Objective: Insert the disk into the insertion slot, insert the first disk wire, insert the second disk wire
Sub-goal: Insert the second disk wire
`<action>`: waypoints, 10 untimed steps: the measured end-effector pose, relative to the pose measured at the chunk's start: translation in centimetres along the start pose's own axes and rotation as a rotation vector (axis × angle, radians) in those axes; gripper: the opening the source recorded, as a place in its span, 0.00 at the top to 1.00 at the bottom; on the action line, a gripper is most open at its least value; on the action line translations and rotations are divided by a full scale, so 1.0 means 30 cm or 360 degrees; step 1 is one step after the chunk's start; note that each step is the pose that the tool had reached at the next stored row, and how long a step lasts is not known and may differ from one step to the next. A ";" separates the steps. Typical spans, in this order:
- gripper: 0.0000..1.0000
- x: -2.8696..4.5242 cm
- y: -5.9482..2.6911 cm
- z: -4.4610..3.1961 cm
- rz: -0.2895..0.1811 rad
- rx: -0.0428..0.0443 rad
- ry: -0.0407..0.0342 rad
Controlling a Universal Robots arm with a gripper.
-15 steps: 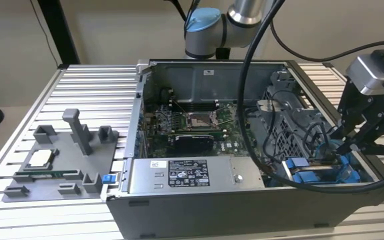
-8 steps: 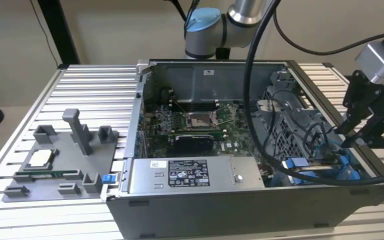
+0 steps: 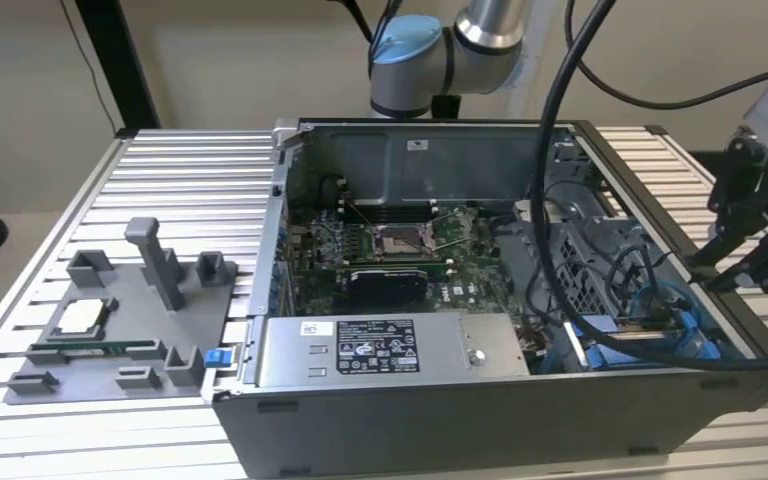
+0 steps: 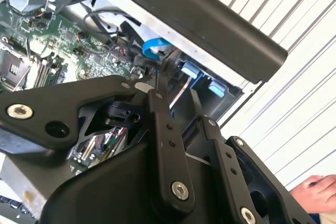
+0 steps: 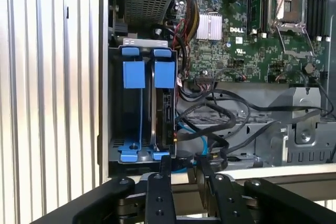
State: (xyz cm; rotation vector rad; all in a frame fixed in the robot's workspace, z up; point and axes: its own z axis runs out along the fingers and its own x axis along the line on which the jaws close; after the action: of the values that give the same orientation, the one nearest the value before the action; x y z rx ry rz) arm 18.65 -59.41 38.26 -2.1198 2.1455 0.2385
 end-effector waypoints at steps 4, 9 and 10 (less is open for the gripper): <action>0.00 0.004 -0.021 0.005 -0.0003 -0.0001 -0.0019; 0.00 0.011 -0.038 0.015 -0.0005 -0.0002 -0.0052; 0.00 0.012 -0.040 0.018 -0.0005 -0.0002 -0.0059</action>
State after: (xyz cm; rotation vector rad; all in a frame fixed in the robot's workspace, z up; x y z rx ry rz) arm 19.82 -59.67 37.63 -2.1024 2.1222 0.2766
